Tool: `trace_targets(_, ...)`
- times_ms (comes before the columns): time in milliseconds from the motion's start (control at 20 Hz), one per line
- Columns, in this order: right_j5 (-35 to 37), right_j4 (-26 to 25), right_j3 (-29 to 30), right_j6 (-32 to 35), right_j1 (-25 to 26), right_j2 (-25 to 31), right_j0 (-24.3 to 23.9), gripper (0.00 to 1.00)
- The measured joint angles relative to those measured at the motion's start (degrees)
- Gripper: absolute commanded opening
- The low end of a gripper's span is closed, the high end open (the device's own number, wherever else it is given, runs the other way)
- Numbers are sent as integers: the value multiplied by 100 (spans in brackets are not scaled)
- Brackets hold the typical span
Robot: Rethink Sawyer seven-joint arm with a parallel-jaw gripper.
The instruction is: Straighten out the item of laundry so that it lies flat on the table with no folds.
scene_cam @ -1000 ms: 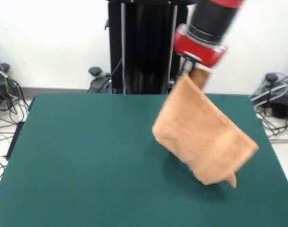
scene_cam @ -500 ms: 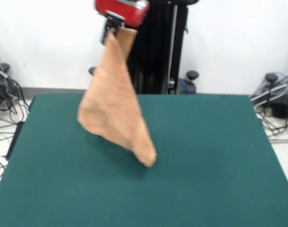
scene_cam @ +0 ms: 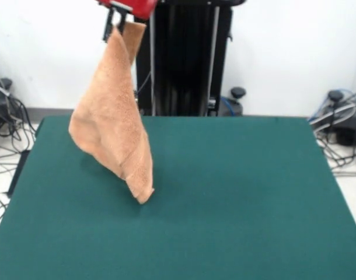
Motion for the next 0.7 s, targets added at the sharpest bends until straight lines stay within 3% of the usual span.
trace_targets(350, -305, 312, -198, 224, 547, -57, 1082, 0)
trace_targets(450, -612, 617, -361, 493, 940, -108, 1555, 0)
trace_targets(700, -1184, 1187, -589, 990, 1545, -112, 2051, 0)
